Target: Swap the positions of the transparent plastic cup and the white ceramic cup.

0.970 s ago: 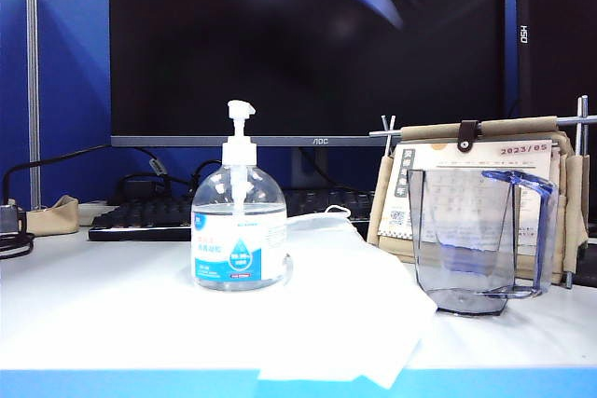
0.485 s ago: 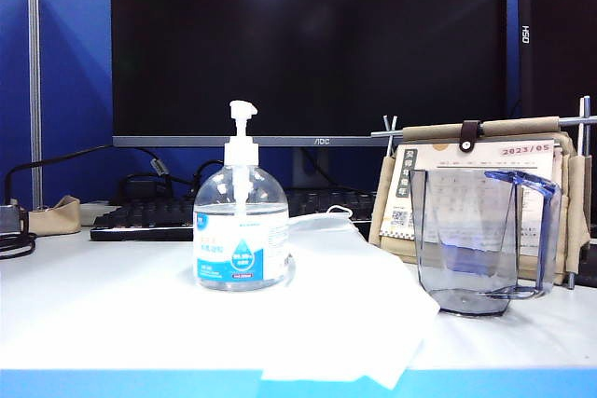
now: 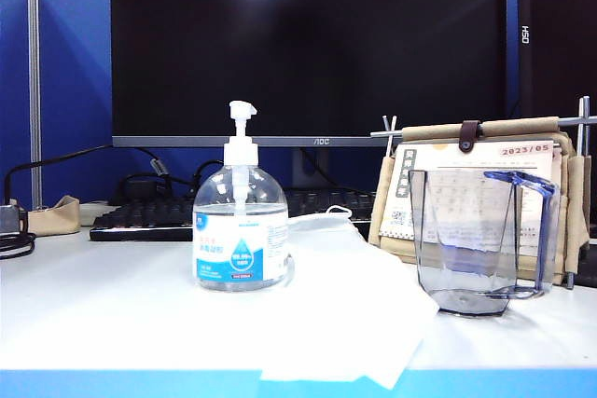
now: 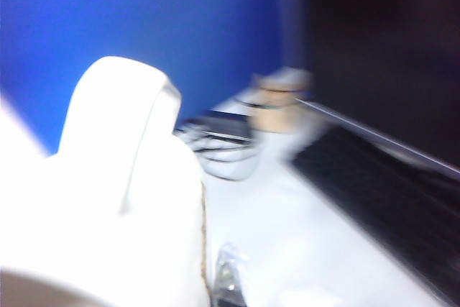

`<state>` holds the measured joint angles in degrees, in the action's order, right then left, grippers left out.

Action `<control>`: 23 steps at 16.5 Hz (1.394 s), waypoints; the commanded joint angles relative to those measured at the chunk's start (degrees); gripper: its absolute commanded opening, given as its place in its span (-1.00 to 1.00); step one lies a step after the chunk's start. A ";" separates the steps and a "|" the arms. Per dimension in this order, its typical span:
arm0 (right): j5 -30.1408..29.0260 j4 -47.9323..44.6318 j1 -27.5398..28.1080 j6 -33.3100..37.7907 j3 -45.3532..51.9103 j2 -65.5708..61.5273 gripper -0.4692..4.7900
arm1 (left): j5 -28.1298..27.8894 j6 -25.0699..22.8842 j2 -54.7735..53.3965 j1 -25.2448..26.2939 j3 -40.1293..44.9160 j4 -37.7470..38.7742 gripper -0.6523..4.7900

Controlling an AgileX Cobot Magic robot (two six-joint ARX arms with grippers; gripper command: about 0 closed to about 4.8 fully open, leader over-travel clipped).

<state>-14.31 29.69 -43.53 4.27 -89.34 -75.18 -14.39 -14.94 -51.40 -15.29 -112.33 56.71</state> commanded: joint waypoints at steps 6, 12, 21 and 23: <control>-7.30 -1.44 -7.67 -0.26 -22.45 -25.99 -0.83 | -7.41 2.32 32.81 0.00 27.82 -0.68 -0.10; -7.21 2.21 -7.87 -0.22 -28.83 -38.56 -0.83 | -7.43 4.46 47.50 -0.02 36.96 -0.02 -0.10; 0.28 12.39 -10.62 -4.98 -28.72 -43.28 -0.83 | -0.48 5.60 47.63 -0.02 41.57 8.85 -0.10; 0.48 14.53 -11.10 -4.98 -29.53 -43.28 -0.83 | 1.42 6.10 47.63 -0.02 43.17 9.55 -0.10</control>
<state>-13.08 44.82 -54.02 -0.78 -117.34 -119.50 -14.35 -9.30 -3.66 -15.31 -69.36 66.02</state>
